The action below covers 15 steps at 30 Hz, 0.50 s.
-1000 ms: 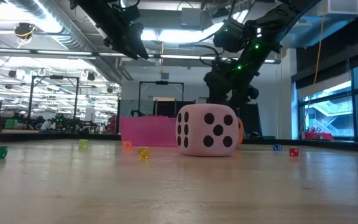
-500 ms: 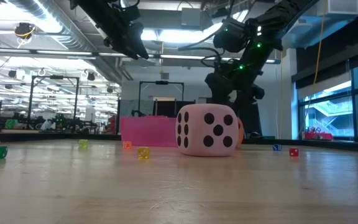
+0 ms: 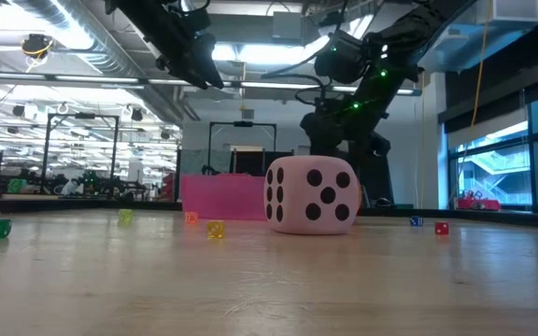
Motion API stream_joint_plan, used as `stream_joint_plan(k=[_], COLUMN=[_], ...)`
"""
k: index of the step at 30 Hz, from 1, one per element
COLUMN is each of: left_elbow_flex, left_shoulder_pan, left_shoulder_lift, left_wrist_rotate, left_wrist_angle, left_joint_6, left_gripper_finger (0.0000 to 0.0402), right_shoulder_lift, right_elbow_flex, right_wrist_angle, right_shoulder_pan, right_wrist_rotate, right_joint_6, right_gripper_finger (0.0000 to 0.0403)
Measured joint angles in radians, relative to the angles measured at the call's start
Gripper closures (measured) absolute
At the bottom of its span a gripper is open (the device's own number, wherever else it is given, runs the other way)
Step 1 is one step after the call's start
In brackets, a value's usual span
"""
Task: Pick & Place Dice
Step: Put the top large orange dice into the bin
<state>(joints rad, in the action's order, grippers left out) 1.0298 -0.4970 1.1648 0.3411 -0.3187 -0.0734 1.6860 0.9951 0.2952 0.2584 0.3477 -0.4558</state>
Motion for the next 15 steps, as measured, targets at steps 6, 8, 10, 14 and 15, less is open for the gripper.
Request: stream_joint_plan(k=[6,8,10,14,15], left_elbow_flex=[0.0,0.0,0.0,0.0,0.0], left_shoulder_pan=[0.0,0.0,0.0,0.0,0.0], left_shoulder_lift=[0.0,0.0,0.0,0.0,0.0], left_wrist_rotate=[-0.001,-0.001,-0.002,-0.002,-0.002], left_wrist_angle=[0.0,0.0,0.0,0.0,0.0], left_joint_6=[0.0,0.0,0.0,0.0,0.0], left_gripper_finger=[0.0096,0.0096,0.0096,0.0096,0.0096], right_shoulder_lift=[-0.03,-0.032,-0.032,-0.033,-0.033], right_elbow_flex=[-0.002,-0.002,-0.002,-0.002,-0.002], right_wrist_angle=[0.013,0.012,0.014,0.014,0.011], right_shoulder_pan=[0.002,0.002,0.002,0.001,0.001], right_wrist_rotate=[0.015,0.015,0.015,0.015,0.014], right_joint_6=[0.046,0.053,0.055,0.052,0.051], right_gripper_finger=[0.0003,0.0003,0.0003,0.0003,0.0003])
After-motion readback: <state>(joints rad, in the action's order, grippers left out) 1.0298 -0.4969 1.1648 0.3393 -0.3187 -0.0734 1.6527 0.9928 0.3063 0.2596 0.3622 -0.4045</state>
